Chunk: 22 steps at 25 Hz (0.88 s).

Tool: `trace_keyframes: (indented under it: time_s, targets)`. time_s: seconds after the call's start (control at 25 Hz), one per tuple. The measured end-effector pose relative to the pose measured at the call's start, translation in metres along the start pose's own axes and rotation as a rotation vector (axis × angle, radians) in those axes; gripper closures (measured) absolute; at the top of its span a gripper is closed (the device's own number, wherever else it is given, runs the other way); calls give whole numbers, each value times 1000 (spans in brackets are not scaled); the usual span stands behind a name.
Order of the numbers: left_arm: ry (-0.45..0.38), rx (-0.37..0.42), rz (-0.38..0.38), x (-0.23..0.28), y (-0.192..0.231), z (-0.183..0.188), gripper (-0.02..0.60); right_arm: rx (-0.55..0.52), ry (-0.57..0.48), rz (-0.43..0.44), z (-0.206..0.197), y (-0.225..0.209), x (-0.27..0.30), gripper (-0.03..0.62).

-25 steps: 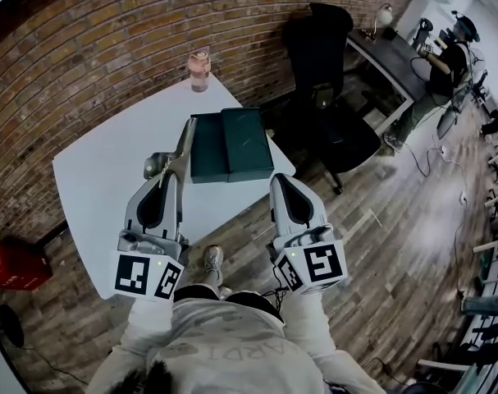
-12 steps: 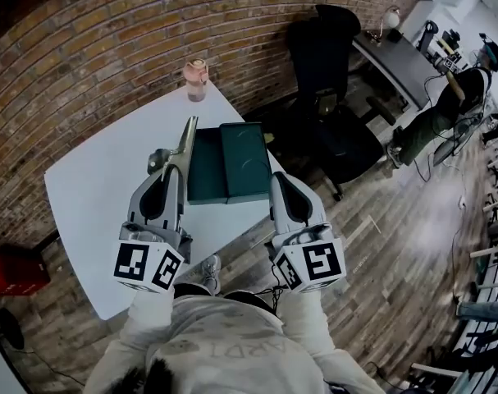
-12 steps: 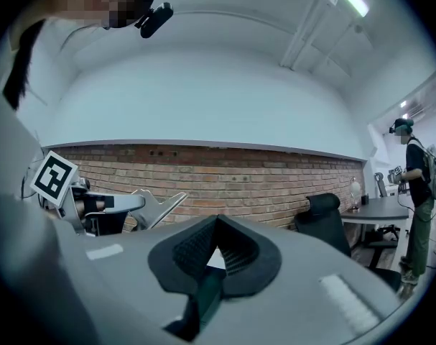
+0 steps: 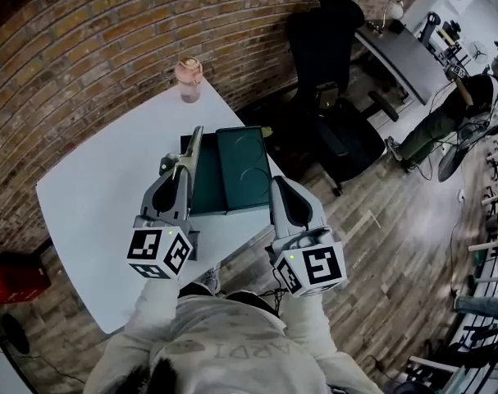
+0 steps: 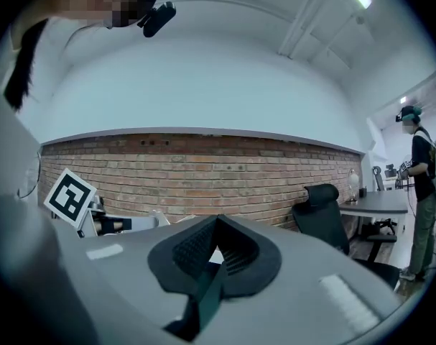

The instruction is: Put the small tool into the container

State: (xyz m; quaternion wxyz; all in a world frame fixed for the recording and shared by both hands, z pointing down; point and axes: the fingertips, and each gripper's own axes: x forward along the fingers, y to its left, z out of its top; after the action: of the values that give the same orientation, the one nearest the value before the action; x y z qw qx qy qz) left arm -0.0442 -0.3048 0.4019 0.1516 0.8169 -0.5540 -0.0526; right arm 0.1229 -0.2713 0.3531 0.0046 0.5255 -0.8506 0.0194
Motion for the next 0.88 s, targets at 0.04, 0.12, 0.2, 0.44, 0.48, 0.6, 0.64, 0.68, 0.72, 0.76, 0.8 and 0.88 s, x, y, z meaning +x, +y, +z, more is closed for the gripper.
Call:
trace_keyframes:
  time_s: [0.04,0.12,0.2,0.44,0.48,0.6,0.64,0.68,0.72,0.76,0.8,0.88]
  targets:
    - [16,-6,4,6,3,-5,575,2,6,-2,-2,-1,3,583]
    - [49,-17,14,18,9,-16,575,4,18,-6,-6,-4,9,583]
    - [82,-29,25,29,14,-27,575,7,30,-9,-10,-7,14,583]
    - [170,-53,71,55,25,-60,575,15,61,-16,-21,-16,25,583]
    - [184,-57,80,58,27,-64,575,16,66,-18,-22,-18,26,583]
    - [224,-74,104,68,32,-78,575,20,78,-22,-26,-23,31,583]
    - [236,-82,109,70,33,-83,575,21,83,-24,-27,-24,32,583]
    - [246,-86,114,72,34,-87,575,21,87,-25,-29,-25,32,583]
    - [255,-88,118,74,35,-91,575,22,90,-27,-30,-25,33,583]
    - [264,-87,123,76,36,-95,575,23,93,-29,-32,-26,33,583]
    - [273,-86,128,79,38,-99,575,24,96,-31,-33,-26,34,583]
    - [294,-92,143,83,41,-107,575,24,103,-35,-35,-28,36,583]
